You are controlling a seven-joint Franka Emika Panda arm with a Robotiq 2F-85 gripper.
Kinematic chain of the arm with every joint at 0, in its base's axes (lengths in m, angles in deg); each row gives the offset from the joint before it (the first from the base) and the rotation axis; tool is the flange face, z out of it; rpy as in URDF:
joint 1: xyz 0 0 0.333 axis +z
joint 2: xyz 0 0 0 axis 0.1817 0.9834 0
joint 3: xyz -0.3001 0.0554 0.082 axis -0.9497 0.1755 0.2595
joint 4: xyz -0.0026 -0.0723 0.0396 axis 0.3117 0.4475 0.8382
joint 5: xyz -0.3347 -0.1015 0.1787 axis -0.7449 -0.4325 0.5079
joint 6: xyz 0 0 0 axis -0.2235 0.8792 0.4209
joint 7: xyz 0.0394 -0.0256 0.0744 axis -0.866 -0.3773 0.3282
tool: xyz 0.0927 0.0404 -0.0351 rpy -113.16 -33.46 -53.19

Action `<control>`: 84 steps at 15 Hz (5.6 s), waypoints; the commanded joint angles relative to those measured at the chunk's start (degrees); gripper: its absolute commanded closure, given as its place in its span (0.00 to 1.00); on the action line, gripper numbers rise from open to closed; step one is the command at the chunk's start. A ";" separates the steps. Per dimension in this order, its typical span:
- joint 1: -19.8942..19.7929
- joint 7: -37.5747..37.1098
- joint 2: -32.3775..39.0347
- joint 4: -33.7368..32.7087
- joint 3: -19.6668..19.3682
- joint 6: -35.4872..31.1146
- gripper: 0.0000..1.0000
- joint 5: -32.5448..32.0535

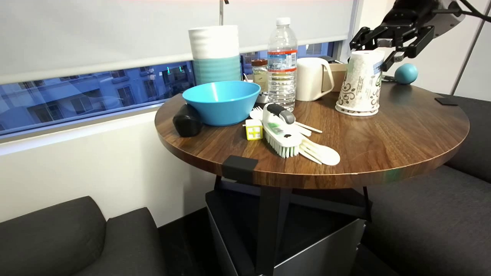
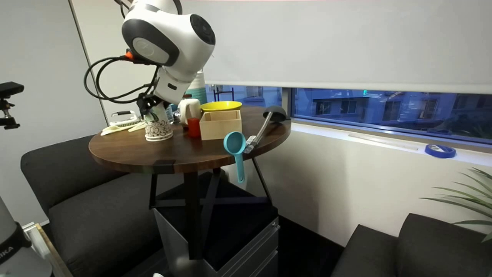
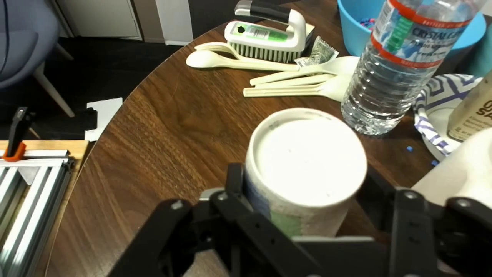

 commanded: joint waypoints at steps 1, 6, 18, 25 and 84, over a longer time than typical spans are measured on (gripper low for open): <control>0.59 -1.18 -2.21 0.88 1.64 -1.19 0.54 0.60; 2.20 -0.86 -9.92 4.69 6.68 -7.84 0.59 -3.45; 5.74 -5.29 -29.01 17.64 21.70 -27.82 0.59 -21.22; 3.92 -13.66 -30.04 21.56 25.26 -37.33 0.59 -33.75; -2.26 -1.41 -22.75 9.35 7.68 -15.82 0.99 -32.67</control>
